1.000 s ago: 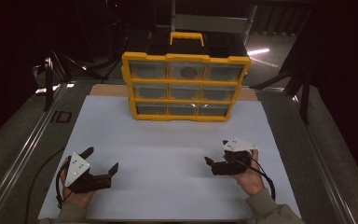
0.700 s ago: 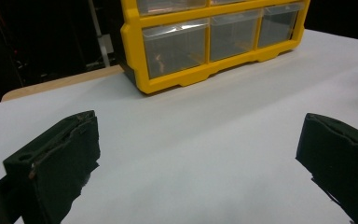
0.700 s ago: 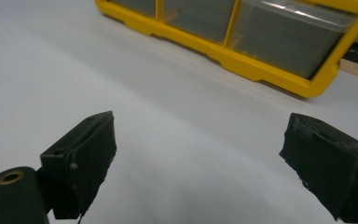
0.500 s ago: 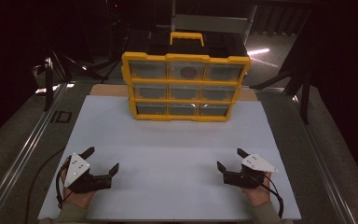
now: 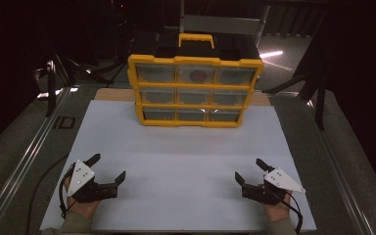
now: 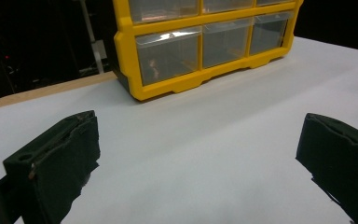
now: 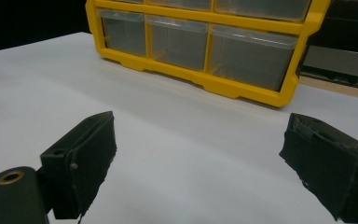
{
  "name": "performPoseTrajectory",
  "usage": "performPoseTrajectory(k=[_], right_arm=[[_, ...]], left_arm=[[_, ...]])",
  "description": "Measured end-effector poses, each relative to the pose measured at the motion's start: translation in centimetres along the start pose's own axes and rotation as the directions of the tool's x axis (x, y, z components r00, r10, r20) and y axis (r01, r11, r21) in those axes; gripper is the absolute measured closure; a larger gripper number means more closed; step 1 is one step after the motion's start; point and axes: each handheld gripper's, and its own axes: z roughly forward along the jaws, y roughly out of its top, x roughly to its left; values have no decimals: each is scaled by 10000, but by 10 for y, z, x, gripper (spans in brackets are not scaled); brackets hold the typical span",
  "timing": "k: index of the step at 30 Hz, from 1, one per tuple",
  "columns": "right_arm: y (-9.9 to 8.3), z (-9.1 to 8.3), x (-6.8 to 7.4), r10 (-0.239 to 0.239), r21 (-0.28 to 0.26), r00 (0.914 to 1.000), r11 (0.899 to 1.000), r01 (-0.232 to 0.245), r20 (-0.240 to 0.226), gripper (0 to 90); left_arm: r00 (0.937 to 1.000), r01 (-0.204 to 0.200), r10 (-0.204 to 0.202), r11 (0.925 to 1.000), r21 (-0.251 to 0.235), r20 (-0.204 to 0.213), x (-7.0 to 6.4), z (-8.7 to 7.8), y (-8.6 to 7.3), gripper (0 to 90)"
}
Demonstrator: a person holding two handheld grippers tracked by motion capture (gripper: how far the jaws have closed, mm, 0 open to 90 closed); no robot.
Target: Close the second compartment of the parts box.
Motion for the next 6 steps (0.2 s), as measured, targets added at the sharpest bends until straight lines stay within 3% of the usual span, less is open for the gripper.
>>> performPoseTrajectory(k=[6], right_arm=[[-1,0,-2,186,260,9996,9995,-191,196,93]], left_arm=[[10000,-22,22,10000,74,-31,0,2,0,0]])
